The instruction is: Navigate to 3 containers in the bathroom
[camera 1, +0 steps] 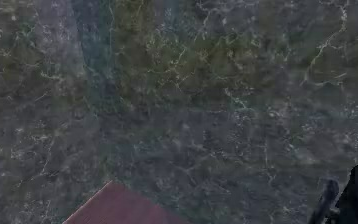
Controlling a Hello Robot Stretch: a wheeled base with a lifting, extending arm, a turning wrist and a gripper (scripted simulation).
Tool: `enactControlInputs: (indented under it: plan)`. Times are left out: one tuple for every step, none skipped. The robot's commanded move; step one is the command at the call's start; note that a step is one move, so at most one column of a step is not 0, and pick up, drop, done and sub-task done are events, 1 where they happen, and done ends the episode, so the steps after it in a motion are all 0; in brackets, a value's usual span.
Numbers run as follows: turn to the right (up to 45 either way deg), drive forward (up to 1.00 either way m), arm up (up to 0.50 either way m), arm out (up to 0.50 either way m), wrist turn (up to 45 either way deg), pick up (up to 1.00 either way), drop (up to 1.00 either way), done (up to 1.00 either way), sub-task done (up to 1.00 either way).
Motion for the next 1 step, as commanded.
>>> enactControlInputs:
  plan:
    - [45.0, 0.0, 0.0, 0.0, 0.0, 0.0, 0.0, 0.0, 0.0]
